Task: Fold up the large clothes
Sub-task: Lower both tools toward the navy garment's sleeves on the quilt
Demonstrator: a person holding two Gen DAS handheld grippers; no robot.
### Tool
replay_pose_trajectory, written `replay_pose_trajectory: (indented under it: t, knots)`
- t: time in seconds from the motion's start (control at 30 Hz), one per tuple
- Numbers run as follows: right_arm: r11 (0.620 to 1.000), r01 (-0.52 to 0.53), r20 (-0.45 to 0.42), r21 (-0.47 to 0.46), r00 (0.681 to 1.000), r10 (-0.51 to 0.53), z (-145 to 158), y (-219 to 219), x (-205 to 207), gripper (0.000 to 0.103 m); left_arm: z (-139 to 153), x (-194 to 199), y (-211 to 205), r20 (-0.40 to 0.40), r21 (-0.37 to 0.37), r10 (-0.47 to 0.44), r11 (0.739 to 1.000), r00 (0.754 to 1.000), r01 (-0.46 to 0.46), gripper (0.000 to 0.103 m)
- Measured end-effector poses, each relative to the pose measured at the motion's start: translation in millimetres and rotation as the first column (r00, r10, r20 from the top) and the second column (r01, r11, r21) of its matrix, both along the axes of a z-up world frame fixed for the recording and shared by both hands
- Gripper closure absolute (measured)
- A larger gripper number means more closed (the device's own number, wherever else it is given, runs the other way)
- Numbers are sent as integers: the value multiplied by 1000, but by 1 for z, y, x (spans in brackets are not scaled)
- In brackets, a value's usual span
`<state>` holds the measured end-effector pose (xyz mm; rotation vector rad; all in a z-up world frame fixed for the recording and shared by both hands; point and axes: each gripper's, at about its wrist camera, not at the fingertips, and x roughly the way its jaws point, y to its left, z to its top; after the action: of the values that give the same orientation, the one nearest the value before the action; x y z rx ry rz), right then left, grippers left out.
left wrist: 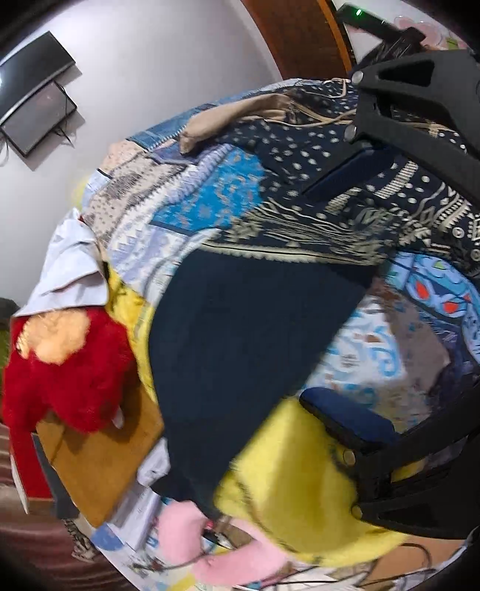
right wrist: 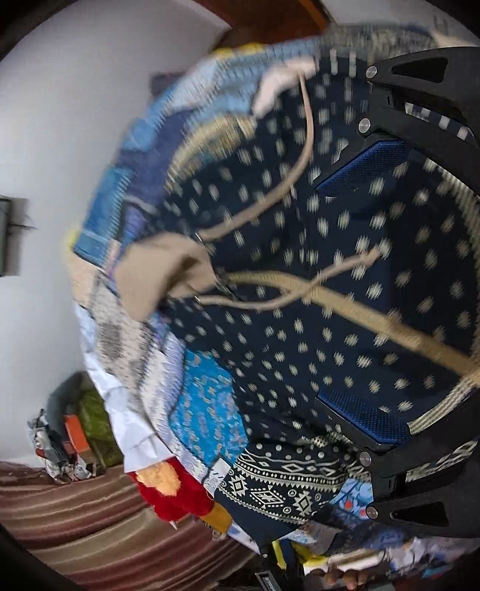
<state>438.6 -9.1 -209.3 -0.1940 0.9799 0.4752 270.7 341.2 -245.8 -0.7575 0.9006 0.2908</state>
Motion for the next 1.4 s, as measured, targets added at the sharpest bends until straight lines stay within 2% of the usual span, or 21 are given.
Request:
replay_pose_trajectory:
  t: [0.03,0.1,0.13,0.2,0.27,0.37,0.43,0.53,0.67,0.73,0.83,0.93,1.0,1.03,1.13,1.2,1.27,1.33,1.37,1.4]
  knots:
    - [1000,-2,-30,9,1000,2,-7,3,6,0,-1,5,3,-4,-1,4,1000,1000,-4,20]
    - [1000,-7,-111,21,994,9,-24,11,19,0,-3,15,9,-23,15,11,1000,1000,-11,39]
    - [1000,-14,-144,22,989,17,-32,17,23,0,-3,21,12,-39,38,17,999,999,-15,45]
    - [999,-33,-183,15,983,35,-45,27,28,0,-5,31,16,-76,83,28,996,997,-22,75]
    - [998,-56,-193,-8,980,53,-53,35,29,0,-4,40,18,-115,136,45,990,992,-29,92]
    - [995,-93,-204,-40,975,83,-59,41,25,0,8,47,15,-129,221,41,975,991,-12,97]
    - [993,-105,-202,-52,975,93,-60,41,21,0,30,53,0,-120,343,25,939,993,18,97]
    - [993,-104,-193,-53,977,92,-52,34,16,0,67,60,-29,-66,460,-33,886,997,59,97]
    - [997,-71,-178,-17,982,67,-31,13,10,0,107,70,-77,12,519,-152,846,988,124,98]
    - [999,-48,-158,-3,986,47,-17,-4,8,0,119,78,-107,48,531,-237,829,970,176,98]
    - [1000,-16,-117,9,993,17,5,-32,1,0,121,91,-160,35,563,-344,783,938,266,98]
    - [1000,13,-82,5,997,-13,25,-60,-8,0,99,107,-212,-19,542,-439,751,898,378,98]
    - [999,39,-62,-1,997,-39,35,-81,-14,0,73,114,-242,-73,503,-491,733,868,457,98]
    - [999,49,-58,-4,997,-49,37,-90,-17,0,61,115,-251,-89,477,-507,734,857,484,98]
    - [997,81,-61,-9,995,-82,40,-116,-27,0,12,118,-272,-154,324,-539,764,828,558,98]
    - [995,99,-70,-3,993,-99,40,-130,-33,0,-10,117,-283,-195,258,-557,765,807,590,96]
    - [993,116,-79,6,990,-115,40,-143,-38,0,-24,112,-288,-222,251,-560,759,799,601,89]
    - [992,128,-84,11,988,-126,39,-152,-43,0,-19,104,-286,-225,276,-553,753,802,597,70]
    - [991,131,-83,13,988,-130,38,-156,-45,0,-15,99,-282,-222,262,-559,755,799,602,51]
    - [991,133,-83,15,988,-131,38,-158,-47,0,-9,94,-278,-208,245,-567,759,797,603,39]
